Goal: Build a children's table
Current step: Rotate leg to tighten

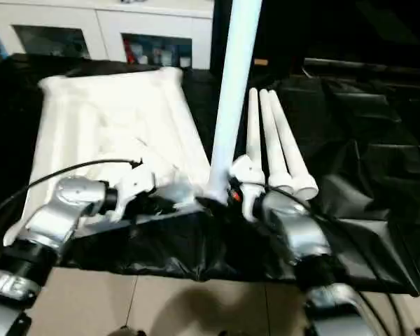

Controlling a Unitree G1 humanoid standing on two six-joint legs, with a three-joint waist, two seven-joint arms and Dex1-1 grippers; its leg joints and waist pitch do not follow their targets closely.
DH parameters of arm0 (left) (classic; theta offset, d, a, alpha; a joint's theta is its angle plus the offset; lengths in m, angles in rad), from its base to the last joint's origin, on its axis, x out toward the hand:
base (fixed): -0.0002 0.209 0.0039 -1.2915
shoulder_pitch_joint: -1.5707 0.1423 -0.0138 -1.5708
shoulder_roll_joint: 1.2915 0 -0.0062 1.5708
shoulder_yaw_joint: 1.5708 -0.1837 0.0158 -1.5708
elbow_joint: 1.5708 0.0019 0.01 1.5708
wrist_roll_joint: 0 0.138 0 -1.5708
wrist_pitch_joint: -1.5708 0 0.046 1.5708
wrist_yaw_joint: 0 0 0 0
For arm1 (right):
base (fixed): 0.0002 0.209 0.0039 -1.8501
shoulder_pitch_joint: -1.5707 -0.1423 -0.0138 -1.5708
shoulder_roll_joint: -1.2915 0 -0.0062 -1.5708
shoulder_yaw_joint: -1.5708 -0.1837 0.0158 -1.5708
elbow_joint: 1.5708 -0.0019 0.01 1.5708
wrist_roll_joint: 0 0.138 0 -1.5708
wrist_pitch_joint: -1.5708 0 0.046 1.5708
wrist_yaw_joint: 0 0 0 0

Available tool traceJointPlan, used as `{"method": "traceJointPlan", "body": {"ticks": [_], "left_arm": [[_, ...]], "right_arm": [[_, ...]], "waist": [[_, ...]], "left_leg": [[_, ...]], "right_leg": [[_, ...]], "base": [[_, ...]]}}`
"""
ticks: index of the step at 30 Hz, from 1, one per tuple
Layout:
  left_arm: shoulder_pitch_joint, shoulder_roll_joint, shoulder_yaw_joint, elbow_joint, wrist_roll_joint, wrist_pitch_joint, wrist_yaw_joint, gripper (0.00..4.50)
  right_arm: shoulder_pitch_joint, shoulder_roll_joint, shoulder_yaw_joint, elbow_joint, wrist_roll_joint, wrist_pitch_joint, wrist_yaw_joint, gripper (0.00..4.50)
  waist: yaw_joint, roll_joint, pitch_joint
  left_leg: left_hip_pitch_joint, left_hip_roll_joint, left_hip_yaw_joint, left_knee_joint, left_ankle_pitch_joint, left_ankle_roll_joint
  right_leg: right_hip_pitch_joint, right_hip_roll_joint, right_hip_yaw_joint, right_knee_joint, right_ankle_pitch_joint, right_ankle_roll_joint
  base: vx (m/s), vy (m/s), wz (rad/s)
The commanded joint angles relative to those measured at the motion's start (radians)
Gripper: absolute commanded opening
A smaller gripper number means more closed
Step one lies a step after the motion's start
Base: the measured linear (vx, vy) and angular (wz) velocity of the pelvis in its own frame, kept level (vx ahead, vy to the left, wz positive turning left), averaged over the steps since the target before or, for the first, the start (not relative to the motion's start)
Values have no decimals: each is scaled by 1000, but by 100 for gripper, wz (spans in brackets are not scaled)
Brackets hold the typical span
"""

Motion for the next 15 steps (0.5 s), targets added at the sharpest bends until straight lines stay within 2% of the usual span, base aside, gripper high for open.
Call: {"method": "traceJointPlan", "body": {"ticks": [1,4,11,15], "left_arm": [[-15,-23,-63,23,0,-18,-18,0],[-26,-7,-62,48,-2,-36,-49,0],[-46,10,-60,86,2,-65,-94,0],[-49,12,-64,96,-2,-73,-100,0]], "right_arm": [[21,15,98,-57,25,14,118,383],[36,-33,124,-99,33,36,198,351],[45,-80,142,-163,45,94,279,306],[46,-85,146,-170,47,103,289,283]], "waist": [[0,5,-57],[9,5,-56],[16,2,-58],[16,1,-58]], "left_leg": [[9,43,-8,-64,-277,42],[10,43,-10,-66,-277,40],[7,44,-10,-65,-246,41],[8,45,-10,-65,-249,38]], "right_leg": [[46,-67,50,-76,-285,-208],[45,-67,51,-81,-336,-183],[46,-68,50,-76,-295,-192],[45,-70,50,-76,-305,-193]], "base": [[0,0,0],[0,0,0],[0,0,0],[0,0,0]]}}
